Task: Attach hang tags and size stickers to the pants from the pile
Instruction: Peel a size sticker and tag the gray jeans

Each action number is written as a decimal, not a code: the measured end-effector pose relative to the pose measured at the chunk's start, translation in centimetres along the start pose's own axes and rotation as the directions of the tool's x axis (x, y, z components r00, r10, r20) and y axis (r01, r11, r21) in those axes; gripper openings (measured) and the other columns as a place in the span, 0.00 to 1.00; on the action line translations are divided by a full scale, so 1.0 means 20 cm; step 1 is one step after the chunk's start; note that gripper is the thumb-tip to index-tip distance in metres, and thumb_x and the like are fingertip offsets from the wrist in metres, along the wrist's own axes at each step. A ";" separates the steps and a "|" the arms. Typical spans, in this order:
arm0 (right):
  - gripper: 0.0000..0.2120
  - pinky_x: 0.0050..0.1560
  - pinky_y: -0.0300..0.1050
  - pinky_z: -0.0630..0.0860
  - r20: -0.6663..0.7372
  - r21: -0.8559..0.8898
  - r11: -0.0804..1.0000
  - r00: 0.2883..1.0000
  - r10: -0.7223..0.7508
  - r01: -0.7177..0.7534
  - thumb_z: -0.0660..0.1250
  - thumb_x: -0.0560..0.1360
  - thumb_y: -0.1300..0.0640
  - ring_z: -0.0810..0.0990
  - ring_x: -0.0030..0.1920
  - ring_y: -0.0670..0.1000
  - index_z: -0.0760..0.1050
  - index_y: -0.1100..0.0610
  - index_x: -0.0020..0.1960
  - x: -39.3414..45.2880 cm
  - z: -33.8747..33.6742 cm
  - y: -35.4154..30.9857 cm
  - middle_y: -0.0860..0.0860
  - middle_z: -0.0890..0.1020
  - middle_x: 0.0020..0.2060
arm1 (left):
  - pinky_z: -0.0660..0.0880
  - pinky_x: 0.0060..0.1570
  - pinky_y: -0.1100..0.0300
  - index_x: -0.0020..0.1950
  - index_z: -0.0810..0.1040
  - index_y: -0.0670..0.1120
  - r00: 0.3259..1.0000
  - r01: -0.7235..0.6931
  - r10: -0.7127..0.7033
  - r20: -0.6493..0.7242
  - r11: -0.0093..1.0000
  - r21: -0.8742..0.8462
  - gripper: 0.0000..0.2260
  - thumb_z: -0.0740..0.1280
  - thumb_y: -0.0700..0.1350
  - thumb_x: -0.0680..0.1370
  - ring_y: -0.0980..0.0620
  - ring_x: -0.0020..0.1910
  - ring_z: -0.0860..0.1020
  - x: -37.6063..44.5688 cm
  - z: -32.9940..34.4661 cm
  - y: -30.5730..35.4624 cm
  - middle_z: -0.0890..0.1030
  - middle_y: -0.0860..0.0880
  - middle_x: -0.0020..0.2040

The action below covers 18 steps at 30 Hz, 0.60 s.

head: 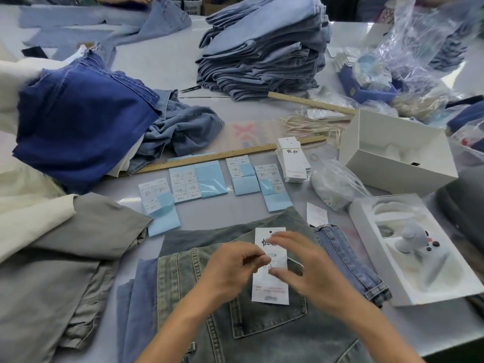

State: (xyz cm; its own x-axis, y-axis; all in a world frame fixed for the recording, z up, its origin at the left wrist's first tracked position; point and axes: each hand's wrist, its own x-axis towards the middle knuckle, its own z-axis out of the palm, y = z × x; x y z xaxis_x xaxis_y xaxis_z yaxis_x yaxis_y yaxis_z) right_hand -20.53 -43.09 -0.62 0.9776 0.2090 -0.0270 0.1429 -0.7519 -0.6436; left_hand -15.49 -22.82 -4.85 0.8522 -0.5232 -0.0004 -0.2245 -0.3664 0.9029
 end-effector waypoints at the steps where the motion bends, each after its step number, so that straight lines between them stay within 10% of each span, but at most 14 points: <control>1: 0.20 0.63 0.37 0.73 -0.040 0.067 0.997 0.999 -0.033 0.036 0.76 0.74 0.53 0.78 0.61 0.41 0.78 0.51 0.65 0.00 0.06 -0.03 0.41 0.81 0.59 | 0.75 0.41 0.57 0.46 0.85 0.51 1.000 0.007 -0.007 0.007 1.000 -0.006 0.04 0.72 0.47 0.80 0.59 0.38 0.77 0.01 0.00 0.00 0.83 0.56 0.38; 9: 0.05 0.38 0.45 0.80 -0.150 0.305 0.950 0.982 0.119 -0.069 0.76 0.74 0.60 0.83 0.34 0.48 0.83 0.52 0.48 0.04 0.17 -0.04 0.44 0.83 0.36 | 0.70 0.35 0.52 0.41 0.81 0.44 0.997 0.050 -0.050 0.064 0.999 0.009 0.14 0.68 0.52 0.81 0.57 0.31 0.71 0.06 -0.03 -0.03 0.79 0.47 0.32; 18: 0.14 0.34 0.45 0.80 -0.193 0.366 0.926 0.966 0.173 -0.092 0.73 0.75 0.67 0.82 0.32 0.49 0.84 0.48 0.50 0.05 0.14 0.02 0.42 0.85 0.38 | 0.73 0.37 0.50 0.40 0.78 0.51 0.997 0.011 -0.011 0.071 1.000 0.003 0.14 0.65 0.53 0.84 0.59 0.33 0.74 0.13 0.03 -0.07 0.77 0.58 0.33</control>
State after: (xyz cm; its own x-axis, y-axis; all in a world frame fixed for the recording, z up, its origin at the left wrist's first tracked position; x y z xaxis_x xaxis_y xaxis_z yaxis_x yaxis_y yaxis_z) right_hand -19.98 -41.52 -3.09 0.9988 -0.0487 0.0105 -0.0146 -0.4872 -0.8732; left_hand -13.33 -24.18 -6.37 0.8190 -0.5724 -0.0409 -0.2169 -0.3747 0.9014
